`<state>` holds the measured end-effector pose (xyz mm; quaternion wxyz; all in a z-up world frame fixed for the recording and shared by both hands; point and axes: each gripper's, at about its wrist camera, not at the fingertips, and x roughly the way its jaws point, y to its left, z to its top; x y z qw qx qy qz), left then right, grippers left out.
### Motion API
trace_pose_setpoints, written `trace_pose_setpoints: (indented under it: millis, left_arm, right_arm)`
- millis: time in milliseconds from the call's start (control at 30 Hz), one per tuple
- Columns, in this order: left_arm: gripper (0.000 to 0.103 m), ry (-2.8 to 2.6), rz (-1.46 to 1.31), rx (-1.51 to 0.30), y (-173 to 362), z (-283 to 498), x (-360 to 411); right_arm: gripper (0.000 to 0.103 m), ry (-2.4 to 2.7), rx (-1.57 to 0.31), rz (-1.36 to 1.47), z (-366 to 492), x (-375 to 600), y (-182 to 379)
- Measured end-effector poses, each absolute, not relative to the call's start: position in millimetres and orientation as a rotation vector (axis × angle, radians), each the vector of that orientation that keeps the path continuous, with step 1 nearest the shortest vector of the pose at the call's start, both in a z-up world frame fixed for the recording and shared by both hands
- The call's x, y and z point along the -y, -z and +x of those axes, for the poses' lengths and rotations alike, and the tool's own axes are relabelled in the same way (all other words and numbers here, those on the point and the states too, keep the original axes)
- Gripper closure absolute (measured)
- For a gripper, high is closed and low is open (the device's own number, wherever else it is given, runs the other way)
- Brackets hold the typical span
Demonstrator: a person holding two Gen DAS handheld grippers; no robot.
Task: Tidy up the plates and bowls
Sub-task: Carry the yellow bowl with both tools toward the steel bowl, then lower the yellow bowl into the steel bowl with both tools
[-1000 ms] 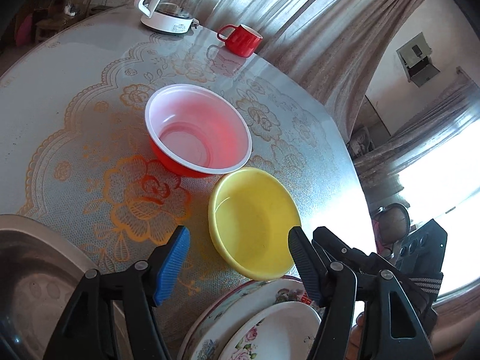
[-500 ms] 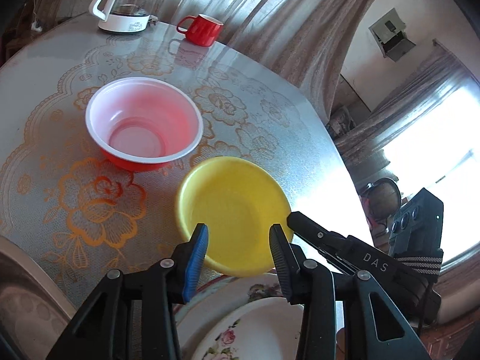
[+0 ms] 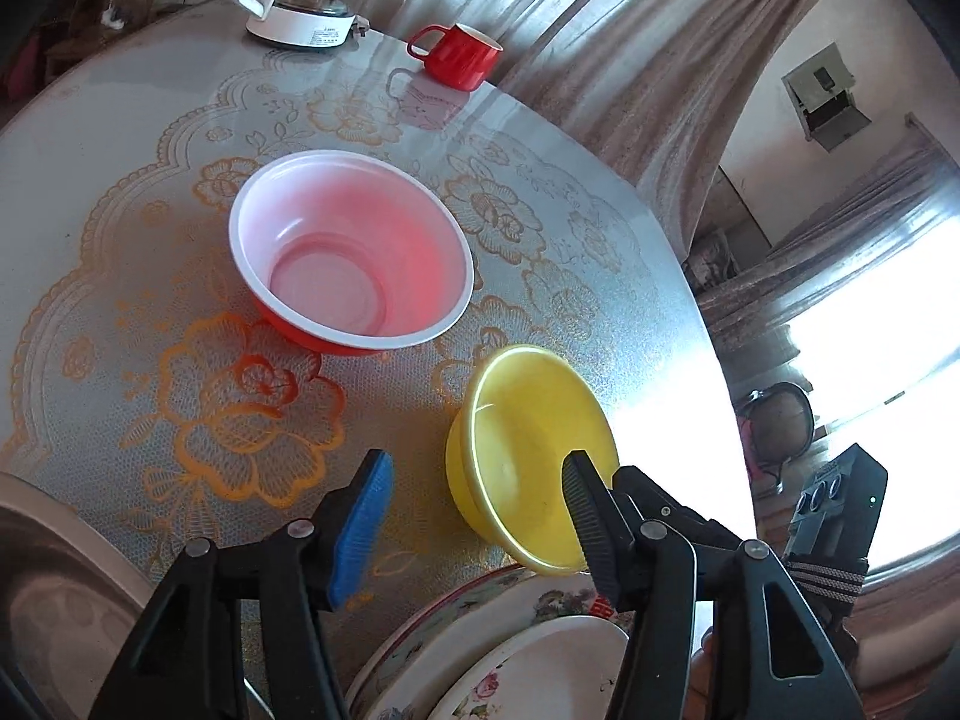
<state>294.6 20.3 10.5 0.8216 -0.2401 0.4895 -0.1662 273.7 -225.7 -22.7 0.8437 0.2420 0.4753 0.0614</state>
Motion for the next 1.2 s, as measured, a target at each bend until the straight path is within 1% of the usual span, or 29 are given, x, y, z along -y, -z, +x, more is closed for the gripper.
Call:
trace_pose_setpoints:
  millis: [67,100,133,167,200,233,300,333,533,767,1000,1200]
  left_arm:
    - [0.045,0.37,-0.511,-1.051,-6.7,296.7,-14.4]
    - [0.048,0.369,-0.505,-1.057,-5.0,298.2,-11.1]
    - [0.057,0.369,-0.5,-1.066,-3.7,300.2,-6.5]
    - [0.063,0.378,-0.497,-1.075,-1.3,302.9,-3.3]
    - [0.074,0.385,-0.495,-1.079,0.3,303.5,-0.4]
    - [0.081,0.378,-0.489,-1.077,0.7,302.9,0.6]
    - [0.088,0.372,-0.483,-1.066,-0.7,298.3,0.0]
    - [0.09,0.375,-0.48,-1.06,-1.8,297.1,-0.3]
    - [0.091,0.379,-0.466,-1.021,-14.0,282.0,-6.3]
    - [0.09,0.379,-0.476,-0.944,-45.1,247.1,-31.4]
    - [0.09,0.344,-0.472,-0.87,-65.0,201.1,-79.8]
    - [0.09,0.284,-0.507,-0.839,-62.8,157.8,-136.2]
  right_arm:
    - [0.097,-0.136,-1.005,0.51,273.6,226.4,22.6]
    - [0.096,-0.14,-1.007,0.513,273.3,227.1,22.9]
    - [0.095,-0.143,-1.008,0.518,273.2,228.0,23.3]
    - [0.095,-0.146,-1.009,0.523,273.0,229.0,24.1]
    - [0.095,-0.149,-1.012,0.53,273.4,229.8,25.2]
    - [0.095,-0.151,-1.013,0.534,273.7,230.5,26.3]
    - [0.095,-0.142,-1.016,0.531,273.6,231.4,27.2]
    - [0.095,-0.138,-1.013,0.531,272.4,232.7,27.2]
    - [0.096,-0.171,-0.971,0.554,262.1,236.2,15.8]
    - [0.096,-0.237,-0.917,0.544,247.2,218.8,-12.7]
    - [0.096,-0.353,-0.886,0.533,226.5,181.2,-35.2]
    - [0.096,-0.469,-0.909,0.472,206.8,127.1,-38.6]
